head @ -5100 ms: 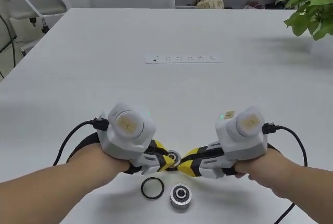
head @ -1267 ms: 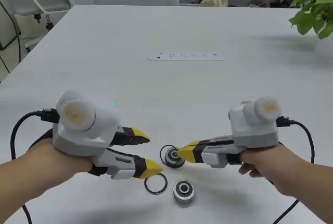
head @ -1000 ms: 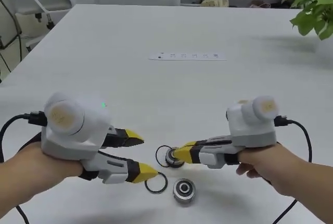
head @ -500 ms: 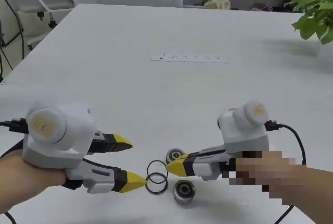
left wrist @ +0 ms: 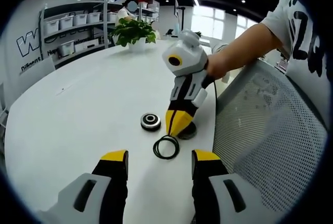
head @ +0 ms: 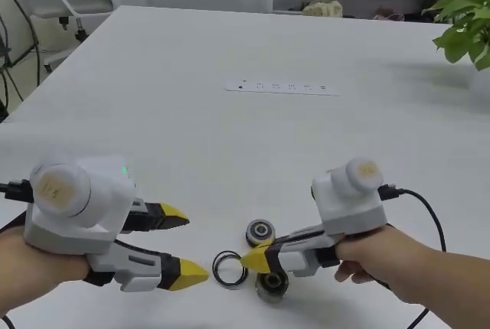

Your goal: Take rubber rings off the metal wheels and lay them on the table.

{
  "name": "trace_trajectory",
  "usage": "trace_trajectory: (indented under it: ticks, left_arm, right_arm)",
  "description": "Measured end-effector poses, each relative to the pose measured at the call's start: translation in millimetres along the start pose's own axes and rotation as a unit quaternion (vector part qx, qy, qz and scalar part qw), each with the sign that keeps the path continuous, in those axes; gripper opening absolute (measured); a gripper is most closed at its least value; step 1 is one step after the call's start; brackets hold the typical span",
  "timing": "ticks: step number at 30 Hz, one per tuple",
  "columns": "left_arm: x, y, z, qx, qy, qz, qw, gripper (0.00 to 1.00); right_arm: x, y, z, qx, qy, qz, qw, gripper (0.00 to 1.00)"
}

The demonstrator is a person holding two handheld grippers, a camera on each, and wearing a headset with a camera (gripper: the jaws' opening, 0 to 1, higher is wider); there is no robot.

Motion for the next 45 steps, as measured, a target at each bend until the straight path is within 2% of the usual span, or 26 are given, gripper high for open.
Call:
trace_trajectory:
  ticks: [5, 14, 22, 30, 38, 45]
  left_arm:
    - [0.6, -0.6, -0.3, 0.004, 0.002, 0.001, 1.0, 0.45]
    - [0.2, -1.9, -0.5, 0.006, 0.004, 0.005, 1.0, 0.45]
    - [0.8, -2.5, 2.5, 0.01, 0.005, 0.006, 0.9999, 0.45]
    - [-0.8, -2.6, 7.6, 0.012, 0.006, 0.008, 0.9999, 0.45]
    - [-5.4, -1.7, 14.3, 0.018, 0.007, 0.007, 0.9998, 0.45]
    - [-9.6, -5.3, 22.1, 0.021, 0.01, 0.014, 0.9996, 0.44]
  right_arm:
    - [1.1, -0.2, -5.9, 0.008, -0.016, -0.004, 0.9998, 0.0]
    - [4.2, 2.1, -10.8, 0.021, -0.031, -0.013, 0.9992, 0.06]
    - [12.2, 12.6, -7.4, 0.022, -0.022, -0.039, 0.9987, 0.08]
    - [21.9, 22.2, -12.3, 0.021, -0.026, -0.066, 0.9973, 0.09]
    - [33.0, 32.1, -20.7, 0.022, -0.04, -0.098, 0.9942, 0.12]
    - [39.4, 34.2, -31.0, 0.033, -0.061, -0.107, 0.9918, 0.13]
Point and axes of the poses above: the centre of the closed fingertips' face, and the gripper's own axes: x roughly backward along the fingers, z roughly to its left, y roughly out of its top, the point moved 3 cm from there along x, roughly backward along the fingers, and after that the axes turned 14 degrees about -x, right-handed, at the moved point
